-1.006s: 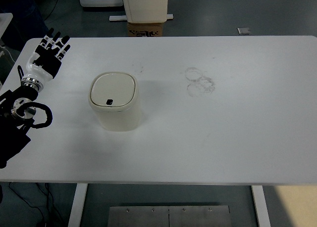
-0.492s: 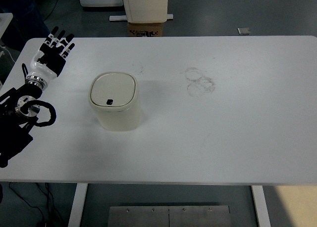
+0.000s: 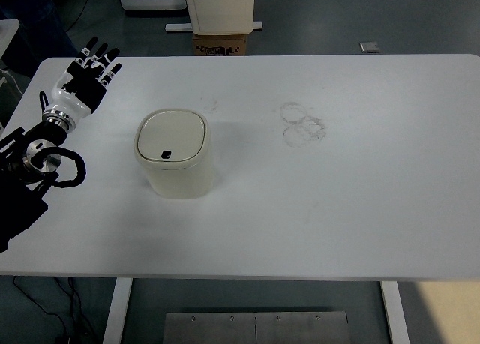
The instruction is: Open trash can
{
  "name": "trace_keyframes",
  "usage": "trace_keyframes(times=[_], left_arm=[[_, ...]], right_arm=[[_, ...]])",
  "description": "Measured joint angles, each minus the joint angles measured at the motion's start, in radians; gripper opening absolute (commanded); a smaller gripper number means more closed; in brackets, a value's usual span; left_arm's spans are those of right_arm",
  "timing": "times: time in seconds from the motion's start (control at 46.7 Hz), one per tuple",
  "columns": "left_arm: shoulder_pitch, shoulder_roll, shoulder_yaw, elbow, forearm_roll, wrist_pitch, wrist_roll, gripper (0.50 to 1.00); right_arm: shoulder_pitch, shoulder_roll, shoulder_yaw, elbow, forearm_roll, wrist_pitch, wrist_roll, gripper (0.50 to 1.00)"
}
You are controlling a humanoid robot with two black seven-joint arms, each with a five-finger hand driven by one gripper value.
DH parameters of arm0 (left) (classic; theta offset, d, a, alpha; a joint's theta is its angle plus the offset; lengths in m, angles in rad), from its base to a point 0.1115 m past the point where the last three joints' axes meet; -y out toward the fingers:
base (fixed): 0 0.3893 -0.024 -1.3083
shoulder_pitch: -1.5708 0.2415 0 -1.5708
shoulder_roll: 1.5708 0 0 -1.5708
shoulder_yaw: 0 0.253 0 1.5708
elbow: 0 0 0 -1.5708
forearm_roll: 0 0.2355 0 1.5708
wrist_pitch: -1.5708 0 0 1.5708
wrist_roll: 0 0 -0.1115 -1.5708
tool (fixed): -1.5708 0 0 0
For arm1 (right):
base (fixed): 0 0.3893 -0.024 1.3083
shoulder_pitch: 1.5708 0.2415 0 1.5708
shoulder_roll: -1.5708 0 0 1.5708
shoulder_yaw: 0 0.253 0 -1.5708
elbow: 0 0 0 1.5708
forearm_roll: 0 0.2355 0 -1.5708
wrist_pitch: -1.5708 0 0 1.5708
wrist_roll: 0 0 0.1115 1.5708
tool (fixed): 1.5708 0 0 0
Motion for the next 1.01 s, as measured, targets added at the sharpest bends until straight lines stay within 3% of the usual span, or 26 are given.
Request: trace_keyframes(times=[0.193,0.45,0.578,0.728,1.006], left_arm=[[0.002,0.015,0.001,-0.057,0.001,0.042,0.033,1.000],[0.013,0.152,0.002,-0.354,0.002,0.179,0.119,1.000],[0.002,0.230,0.011,-0.463,0.014,0.181,0.204,1.000],[-0.007,0.335,0.032,-0.619,0.185,0.177,0.253,1.000],[-0.118,0.443,0.090,-0.672,0.314,0.126,0.413,1.000]], right_arm=[[0.000,0.000,0.000,0.000,0.000,0.001,0.000,0.991],[0.000,0.000,0.000,0.000,0.000,0.000,0.000,0.991],[0.000,0.000,0.000,0.000,0.000,0.000,0.000,0.991],[0.000,0.000,0.000,0.000,0.000,0.000,0.000,0.991],[0.000,0.000,0.000,0.000,0.000,0.000,0.000,0.991]])
